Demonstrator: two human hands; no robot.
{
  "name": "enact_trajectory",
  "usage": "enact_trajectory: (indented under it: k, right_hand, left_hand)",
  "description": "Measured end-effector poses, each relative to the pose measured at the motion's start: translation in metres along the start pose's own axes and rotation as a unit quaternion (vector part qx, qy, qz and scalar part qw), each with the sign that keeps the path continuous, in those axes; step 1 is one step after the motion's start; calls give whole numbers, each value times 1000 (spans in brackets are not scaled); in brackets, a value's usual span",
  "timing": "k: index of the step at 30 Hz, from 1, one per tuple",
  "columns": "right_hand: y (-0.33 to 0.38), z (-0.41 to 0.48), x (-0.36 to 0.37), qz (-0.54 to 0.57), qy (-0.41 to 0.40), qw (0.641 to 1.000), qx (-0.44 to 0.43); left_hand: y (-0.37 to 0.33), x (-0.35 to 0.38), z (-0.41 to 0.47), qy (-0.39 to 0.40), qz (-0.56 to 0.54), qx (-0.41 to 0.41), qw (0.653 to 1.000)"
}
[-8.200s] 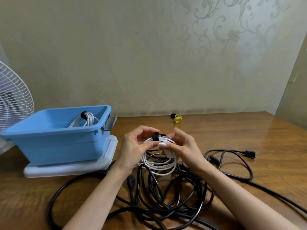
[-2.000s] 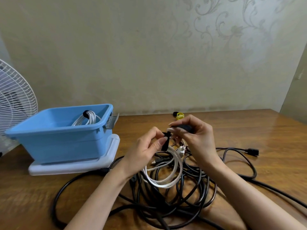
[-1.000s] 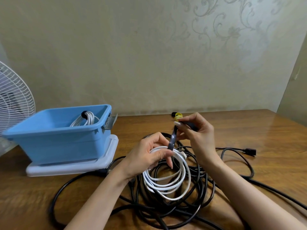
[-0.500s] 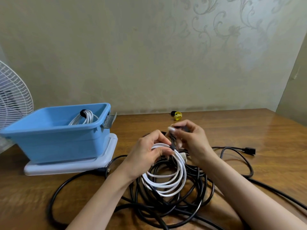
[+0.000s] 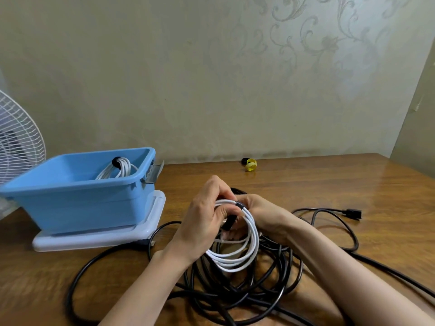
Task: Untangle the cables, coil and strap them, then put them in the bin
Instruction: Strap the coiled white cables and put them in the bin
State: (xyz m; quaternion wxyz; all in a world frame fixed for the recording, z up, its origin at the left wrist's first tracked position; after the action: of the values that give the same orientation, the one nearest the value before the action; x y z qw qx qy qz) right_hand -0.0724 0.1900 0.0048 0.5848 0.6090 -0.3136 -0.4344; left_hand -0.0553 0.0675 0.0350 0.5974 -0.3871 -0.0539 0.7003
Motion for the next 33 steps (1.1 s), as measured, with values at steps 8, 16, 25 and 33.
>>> enact_trajectory:
  k: [8,16,25,33]
  right_hand:
    - [8,-4,-17,-134,-227,960,-90]
    - [46,-29,12,-465,-145,775,-402]
    - [38,-28,23,-580,-150,655,-460]
    - [32,-21,-14,24,-246,941,-231]
  left_hand:
    - [15,-5,2,-17,-175,-205,963]
    - [31,-10,-2,-49,-252,-340,905]
    - [30,-3,-5,15,-327,-358,875]
    - [11,-4,2,81,-187,-188,961]
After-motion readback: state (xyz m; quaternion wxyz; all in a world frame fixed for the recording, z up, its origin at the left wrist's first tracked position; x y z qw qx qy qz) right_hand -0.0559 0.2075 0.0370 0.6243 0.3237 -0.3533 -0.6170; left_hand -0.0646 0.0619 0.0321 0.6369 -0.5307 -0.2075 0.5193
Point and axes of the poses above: each hand's wrist, its own z-axis towards the middle knuckle, its own x-axis out of the palm, y = z × x, the point moved 4 cm from there along z, towards the middle knuckle, and after that the axes turned 5 degrees about -x, right-handed, at the moved point
